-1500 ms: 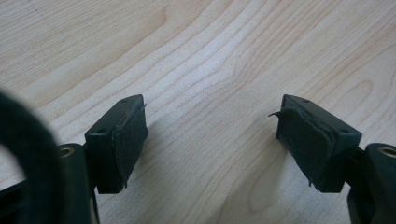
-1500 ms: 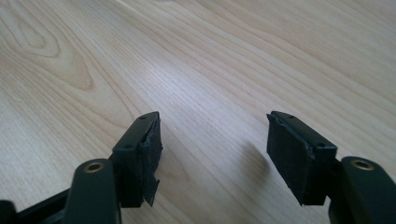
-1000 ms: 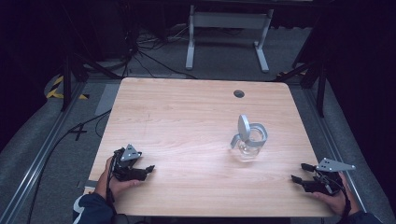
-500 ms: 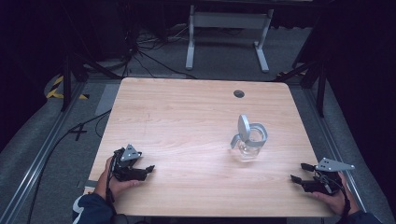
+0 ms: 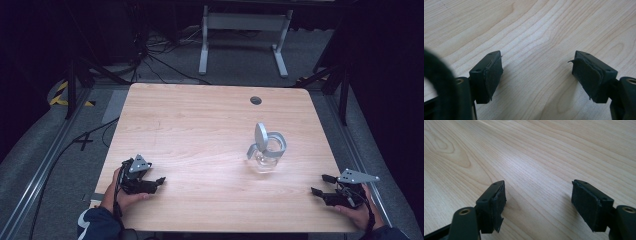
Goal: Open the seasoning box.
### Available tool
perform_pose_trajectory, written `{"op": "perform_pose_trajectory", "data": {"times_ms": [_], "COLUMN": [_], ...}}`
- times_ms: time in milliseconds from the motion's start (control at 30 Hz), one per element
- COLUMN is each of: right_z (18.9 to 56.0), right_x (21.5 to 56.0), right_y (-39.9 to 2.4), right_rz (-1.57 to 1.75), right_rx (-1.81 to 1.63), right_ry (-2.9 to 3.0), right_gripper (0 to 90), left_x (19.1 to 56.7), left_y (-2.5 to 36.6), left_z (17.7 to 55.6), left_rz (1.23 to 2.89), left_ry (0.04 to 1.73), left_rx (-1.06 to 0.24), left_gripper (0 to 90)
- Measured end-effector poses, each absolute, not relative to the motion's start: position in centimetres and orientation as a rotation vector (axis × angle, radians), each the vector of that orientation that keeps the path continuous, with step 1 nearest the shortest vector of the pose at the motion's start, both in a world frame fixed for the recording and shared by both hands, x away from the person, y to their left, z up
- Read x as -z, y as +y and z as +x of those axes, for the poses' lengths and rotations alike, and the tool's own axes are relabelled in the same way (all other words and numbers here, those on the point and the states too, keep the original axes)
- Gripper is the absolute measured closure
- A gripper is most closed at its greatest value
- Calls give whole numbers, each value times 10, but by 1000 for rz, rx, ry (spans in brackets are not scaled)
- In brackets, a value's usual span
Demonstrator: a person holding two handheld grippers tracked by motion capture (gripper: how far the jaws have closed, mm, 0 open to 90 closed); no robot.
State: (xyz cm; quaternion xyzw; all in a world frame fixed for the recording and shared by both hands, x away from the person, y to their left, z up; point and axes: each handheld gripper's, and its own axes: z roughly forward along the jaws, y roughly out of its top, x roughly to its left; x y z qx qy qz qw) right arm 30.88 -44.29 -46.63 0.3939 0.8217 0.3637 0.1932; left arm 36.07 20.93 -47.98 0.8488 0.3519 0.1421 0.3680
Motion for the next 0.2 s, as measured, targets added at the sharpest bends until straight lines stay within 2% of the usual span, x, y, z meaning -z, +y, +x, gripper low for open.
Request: {"op": "perform_pose_trajectory", "data": {"times_ms": [200], "right_z": [309], "right_x": [466], "right_y": [-443], "right_rz": [1104], "right_rx": [-1021], "right_ry": [2306], "right_gripper": [276], "left_x": [480], "left_y": [209], "left_z": [360], "left_rz": [2179], "left_ry": [915], "left_rx": [-377], "left_gripper": [237]}}
